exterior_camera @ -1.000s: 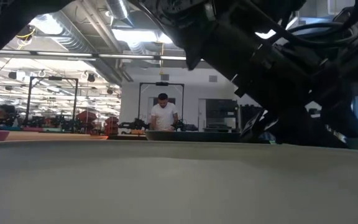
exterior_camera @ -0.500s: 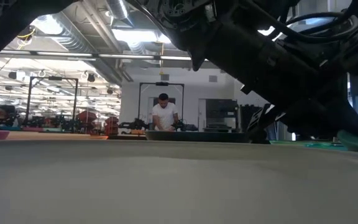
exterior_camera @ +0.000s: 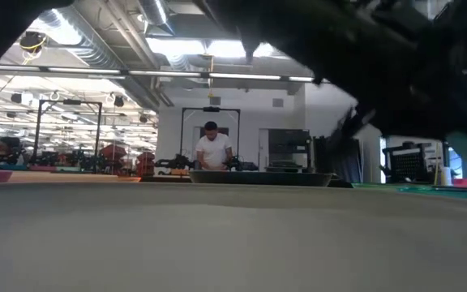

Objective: Stack plastic plates
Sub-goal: Stack the dark green plate on top of the gray plate

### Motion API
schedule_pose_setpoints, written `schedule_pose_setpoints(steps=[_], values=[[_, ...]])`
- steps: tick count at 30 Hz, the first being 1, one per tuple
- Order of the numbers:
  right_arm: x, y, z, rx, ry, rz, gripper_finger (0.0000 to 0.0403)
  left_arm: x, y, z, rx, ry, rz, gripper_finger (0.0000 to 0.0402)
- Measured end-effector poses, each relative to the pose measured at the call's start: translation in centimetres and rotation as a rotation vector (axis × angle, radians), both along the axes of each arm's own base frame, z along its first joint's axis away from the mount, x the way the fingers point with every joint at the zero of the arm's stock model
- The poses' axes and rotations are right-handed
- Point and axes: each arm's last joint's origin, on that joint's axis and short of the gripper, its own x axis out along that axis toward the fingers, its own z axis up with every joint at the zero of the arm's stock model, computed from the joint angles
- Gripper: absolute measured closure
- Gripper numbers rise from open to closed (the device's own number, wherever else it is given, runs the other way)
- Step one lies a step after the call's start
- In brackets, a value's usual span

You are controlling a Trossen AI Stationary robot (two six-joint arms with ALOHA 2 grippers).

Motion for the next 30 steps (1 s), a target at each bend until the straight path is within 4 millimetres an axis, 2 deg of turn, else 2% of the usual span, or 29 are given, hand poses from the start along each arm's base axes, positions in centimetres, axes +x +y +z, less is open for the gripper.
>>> schedule_pose_setpoints(steps=[9, 16, 18, 23, 30], values=[[0.0, 0.0, 0.0, 0.003, -0.003, -0.002, 0.04, -4.2, -1.1, 6.8, 0.101, 0.166, -0.022, 0.04], [0.0, 0.0, 0.0, 0.026, -0.003, 0.001, 0.04, -8.7, -2.0, 11.9, 0.232, 0.237, 0.051, 0.0397], [0.0, 0.0, -0.1, 0.038, 0.003, 0.005, 0.04, -10.0, -2.3, 12.4, 0.288, 0.291, 0.078, 0.0396], [0.1, 0.0, -0.4, 0.054, 0.008, -0.002, 0.04, -12.1, -2.4, 11.8, 0.352, 0.436, 0.159, 0.0395], [0.1, 0.0, -0.5, 0.056, 0.022, 0.022, 0.04, -13.2, -2.2, 11.0, 0.368, 0.498, 0.25, 0.0395]])
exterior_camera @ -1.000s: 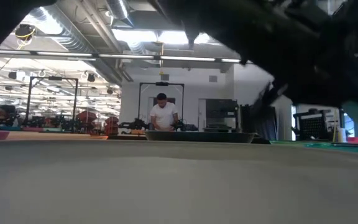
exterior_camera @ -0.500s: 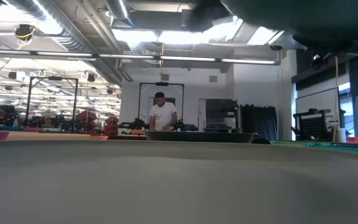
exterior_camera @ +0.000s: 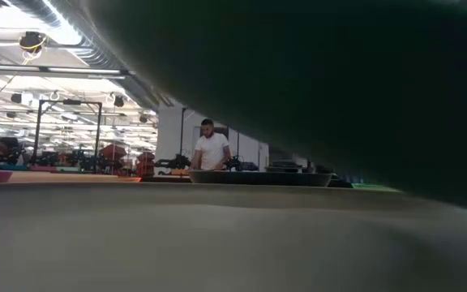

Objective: Stack plastic plates
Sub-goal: Stack the dark green plate on top of the gray plate

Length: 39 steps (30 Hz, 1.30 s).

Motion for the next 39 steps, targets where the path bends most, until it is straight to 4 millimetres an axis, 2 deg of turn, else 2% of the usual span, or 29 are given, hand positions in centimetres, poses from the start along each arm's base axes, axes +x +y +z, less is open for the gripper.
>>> schedule_pose_setpoints(steps=[4, 16, 29, 33, 39], values=[[0.0, 0.0, -0.2, 0.008, 0.019, -0.014, 0.04, -0.9, -0.4, -0.4, 0.009, 0.045, 0.022, 0.0397], [0.0, -0.1, -0.3, 0.035, 0.028, -0.014, 0.04, -3.4, -1.3, -3.9, 0.057, 0.189, 0.05, 0.0396], [0.0, -0.1, -0.2, 0.036, 0.021, -0.014, 0.04, -4.1, -0.8, -7.8, 0.049, 0.233, 0.027, 0.039], [0.0, -0.1, -0.2, 0.035, 0.021, -0.014, 0.04, -4.3, -0.4, -8.8, 0.045, 0.251, 0.029, 0.0371], [0.0, -0.1, -0.2, 0.029, 0.021, -0.015, 0.04, -4.7, -0.3, -9.6, 0.04, 0.296, 0.002, 0.032]])
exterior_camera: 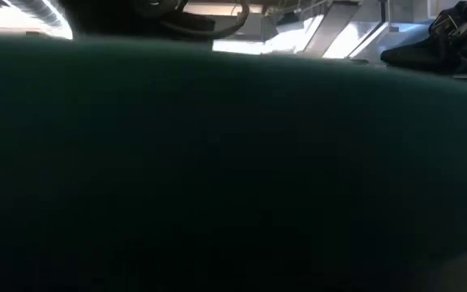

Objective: Stack plastic plates
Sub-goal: Stack the dark green plate on top of the gray plate, then stack the dark blue plate on top of the dark green plate

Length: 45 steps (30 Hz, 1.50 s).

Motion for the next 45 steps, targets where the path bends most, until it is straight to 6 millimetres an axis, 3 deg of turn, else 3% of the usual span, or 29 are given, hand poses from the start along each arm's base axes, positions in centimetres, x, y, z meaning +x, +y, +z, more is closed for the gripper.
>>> schedule_pose_setpoints(steps=[8, 12, 17, 24, 32, 37, 45], values=[[0.0, 0.0, 0.0, 0.0, 0.0, 0.0, 0.04, 0.3, 0.4, 0.6, -0.062, 0.051, 0.013, 0.0264], [0.0, 0.0, 0.0, 0.0, 0.0, 0.0, 0.04, 1.7, 0.8, 3.3, -0.129, 0.033, 0.033, 0.0258], [0.0, 0.0, 0.0, 0.001, 0.001, 0.0, 0.04, 3.9, 1.4, 7.4, -0.081, -0.111, -0.003, 0.0258], [0.0, 0.0, 0.0, 0.016, -0.002, 0.001, 0.04, 5.9, 4.7, 10.9, 0.042, -0.271, 0.091, 0.0257], [0.0, 0.0, 0.1, 0.02, -0.014, 0.002, 0.04, 7.3, 11.8, 10.8, -0.042, -0.231, 0.25, 0.0249], [0.0, 0.0, 0.1, 0.001, -0.012, 0.0, 0.04, 7.5, 16.3, 9.5, -0.082, -0.201, 0.352, 0.0224], [0.0, 0.0, 0.0, -0.025, 0.006, -0.003, 0.04, 6.4, 20.5, 6.2, -0.107, -0.124, 0.486, 0.0219]])
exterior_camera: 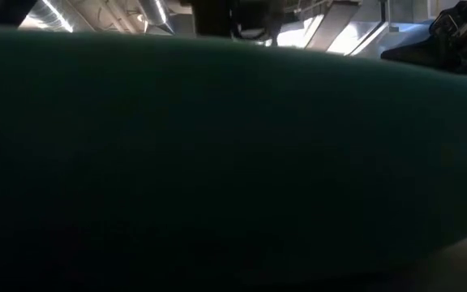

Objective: Stack plastic plates
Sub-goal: Stack the dark blue plate on top of the dark green plate

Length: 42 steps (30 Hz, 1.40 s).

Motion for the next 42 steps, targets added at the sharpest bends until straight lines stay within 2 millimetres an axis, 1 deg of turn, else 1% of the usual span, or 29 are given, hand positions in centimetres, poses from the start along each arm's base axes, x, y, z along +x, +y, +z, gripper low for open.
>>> schedule_pose_setpoints(steps=[5, 9, 12, 20, 24, 29, 36, 39, 42], values=[[0.0, 0.0, 0.0, -0.001, 0.001, 0.0, 0.04, -0.9, 0.9, -2.3, -0.092, 0.051, 0.032, 0.0219], [0.0, 0.0, 0.0, -0.001, 0.001, 0.0, 0.04, -1.2, 0.8, -3.9, -0.164, 0.044, 0.025, 0.0219], [0.0, 0.0, 0.0, -0.001, 0.001, 0.0, 0.04, -1.2, 0.6, -4.7, -0.212, 0.021, 0.011, 0.0219], [0.0, 0.0, 0.0, -0.001, 0.002, -0.002, 0.04, -1.5, 0.6, -6.4, -0.226, -0.004, 0.003, 0.0224], [0.0, 0.0, 0.0, 0.0, 0.005, -0.003, 0.04, -1.5, 0.5, -6.8, -0.247, -0.015, -0.015, 0.0248], [0.0, 0.0, -0.1, 0.0, 0.006, -0.004, 0.04, -1.6, 0.3, -7.2, -0.262, -0.016, -0.035, 0.0294], [0.0, 0.0, -0.1, 0.0, 0.006, -0.004, 0.04, -1.4, 0.4, -7.6, -0.233, -0.05, -0.058, 0.0358], [0.0, 0.0, -0.1, 0.0, 0.006, -0.004, 0.04, -1.1, 0.5, -7.6, -0.218, -0.077, -0.072, 0.0376], [0.0, 0.0, -0.1, 0.0, 0.006, -0.004, 0.04, -0.9, 0.5, -7.5, -0.192, -0.101, -0.083, 0.0384]])
